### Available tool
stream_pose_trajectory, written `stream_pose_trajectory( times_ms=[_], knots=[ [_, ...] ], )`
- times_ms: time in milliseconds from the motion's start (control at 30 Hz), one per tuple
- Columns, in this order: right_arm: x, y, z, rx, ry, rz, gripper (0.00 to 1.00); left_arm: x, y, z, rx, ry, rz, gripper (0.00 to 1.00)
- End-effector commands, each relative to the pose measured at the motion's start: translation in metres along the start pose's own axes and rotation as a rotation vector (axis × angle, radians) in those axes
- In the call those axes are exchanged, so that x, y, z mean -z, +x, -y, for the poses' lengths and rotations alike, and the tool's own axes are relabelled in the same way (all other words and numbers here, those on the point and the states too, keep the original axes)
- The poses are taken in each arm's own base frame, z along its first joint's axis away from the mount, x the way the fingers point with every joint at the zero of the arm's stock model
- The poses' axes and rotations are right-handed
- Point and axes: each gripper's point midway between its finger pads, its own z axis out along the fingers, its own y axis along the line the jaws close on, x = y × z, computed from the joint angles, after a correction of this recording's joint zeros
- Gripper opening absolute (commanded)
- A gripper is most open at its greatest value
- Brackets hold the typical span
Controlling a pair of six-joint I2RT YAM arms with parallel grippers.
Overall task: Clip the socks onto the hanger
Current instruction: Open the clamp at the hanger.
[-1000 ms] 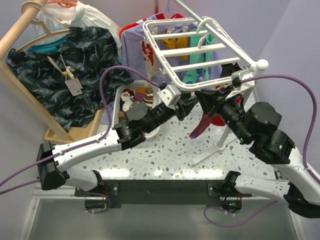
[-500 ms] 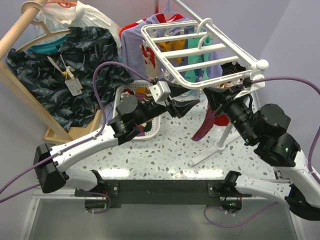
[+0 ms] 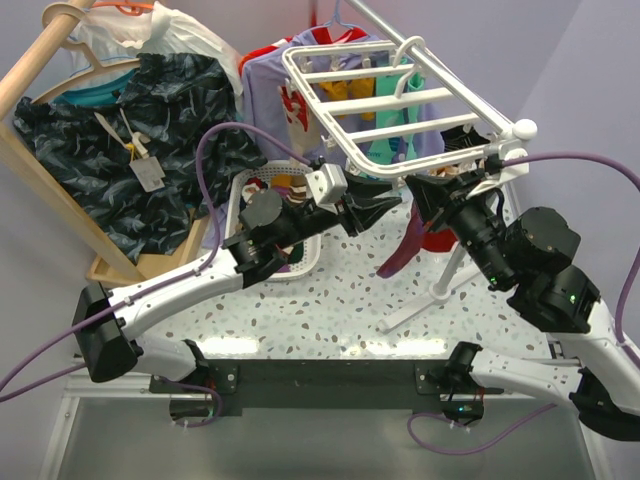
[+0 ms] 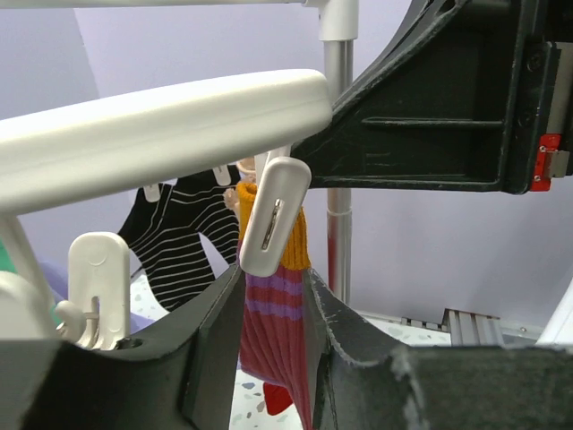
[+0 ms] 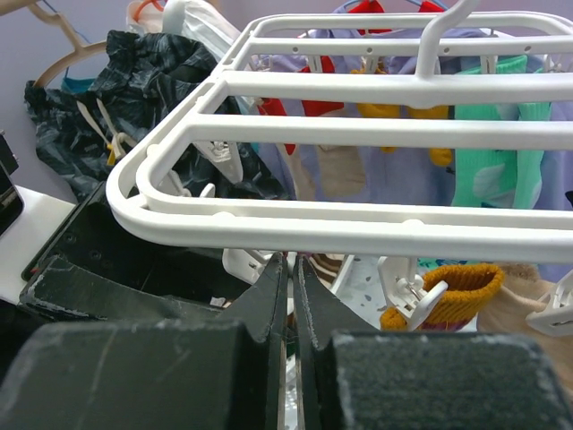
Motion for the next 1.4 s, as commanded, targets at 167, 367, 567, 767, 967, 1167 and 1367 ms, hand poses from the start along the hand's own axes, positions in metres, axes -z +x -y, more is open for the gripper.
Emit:
stream_pose_trajectory(
  times_ms=[167, 367, 567, 767, 967, 1167, 1367],
  knots=[
    [-0.007, -0.003, -0.009, -0.036, -0.024, 0.016, 0.01, -0.004, -0.042, -0.004, -0.061, -0.048, 0.125, 0.41],
    [-0.007, -0.003, -0.01, -0.039, -0.028, 0.015, 0.01, -0.007, -0.045, -0.001, -0.116, -0.063, 0.136, 0.39],
    [-0.003, -0.006, -0.008, -0.042, -0.03, 0.015, 0.07, -0.008, -0.042, -0.003, -0.132, -0.089, 0.116, 0.09],
    [0.008, -0.012, -0.011, -0.043, -0.069, 0.019, 0.31, -0.008, -0.039, -0.001, -0.124, -0.11, 0.093, 0.0],
    [0.006, -0.007, -0.019, -0.018, -0.107, -0.012, 0.48, -0.009, -0.038, -0.001, -0.112, -0.136, 0.063, 0.0],
    [-0.004, -0.002, -0.023, 0.003, -0.11, -0.02, 0.55, -0.009, -0.034, 0.0, -0.109, -0.15, 0.029, 0.0],
    [-0.01, -0.005, -0.02, 0.008, -0.078, 0.001, 0.54, -0.01, -0.029, 0.003, -0.113, -0.146, 0.011, 0.0]
  ],
)
